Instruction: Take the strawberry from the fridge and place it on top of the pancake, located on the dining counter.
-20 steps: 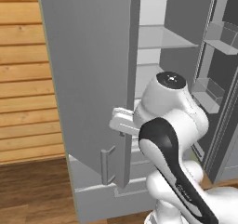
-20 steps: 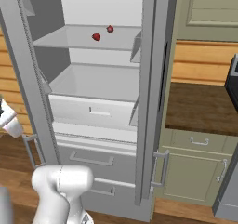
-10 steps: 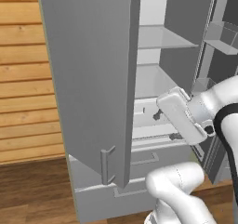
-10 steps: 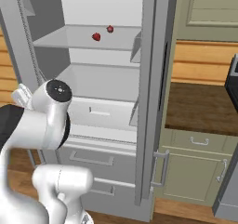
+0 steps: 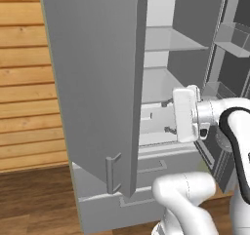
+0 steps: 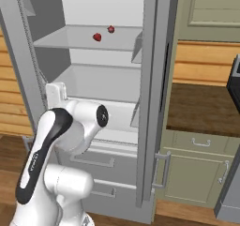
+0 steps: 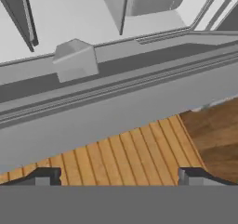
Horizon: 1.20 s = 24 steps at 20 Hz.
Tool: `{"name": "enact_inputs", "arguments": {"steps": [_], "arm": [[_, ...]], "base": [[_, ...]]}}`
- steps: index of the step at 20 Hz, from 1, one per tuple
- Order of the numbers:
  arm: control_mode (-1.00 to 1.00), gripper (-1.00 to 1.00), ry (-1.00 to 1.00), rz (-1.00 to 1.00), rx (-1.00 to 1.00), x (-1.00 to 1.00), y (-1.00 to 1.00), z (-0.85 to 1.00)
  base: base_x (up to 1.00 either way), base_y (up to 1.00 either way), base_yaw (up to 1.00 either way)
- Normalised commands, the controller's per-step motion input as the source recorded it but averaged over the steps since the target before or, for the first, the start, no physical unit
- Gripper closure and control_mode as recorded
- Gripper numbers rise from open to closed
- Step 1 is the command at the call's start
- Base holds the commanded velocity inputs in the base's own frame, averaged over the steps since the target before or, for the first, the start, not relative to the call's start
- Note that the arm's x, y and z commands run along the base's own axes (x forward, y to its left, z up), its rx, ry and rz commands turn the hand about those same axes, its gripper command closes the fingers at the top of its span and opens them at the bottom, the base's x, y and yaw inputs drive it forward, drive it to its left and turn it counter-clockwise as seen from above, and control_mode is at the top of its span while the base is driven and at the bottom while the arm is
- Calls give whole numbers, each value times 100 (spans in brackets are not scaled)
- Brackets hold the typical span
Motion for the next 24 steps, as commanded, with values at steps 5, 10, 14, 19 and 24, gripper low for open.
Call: {"name": "enact_inputs", "arguments": {"steps": [5,10,14,19,24], "arm": [[-100,-100,0,-2,16,77,-8,20],[-100,-100,-5,0,1,82,14,4],[-100,-100,-15,4,-1,69,24,0],[-100,-100,-20,11,-2,28,25,0],[-100,-100,-17,9,-2,0,46,0]], "base": [[0,0,0],[0,0,0],[0,0,0],[0,0,0],[0,0,0]]}}
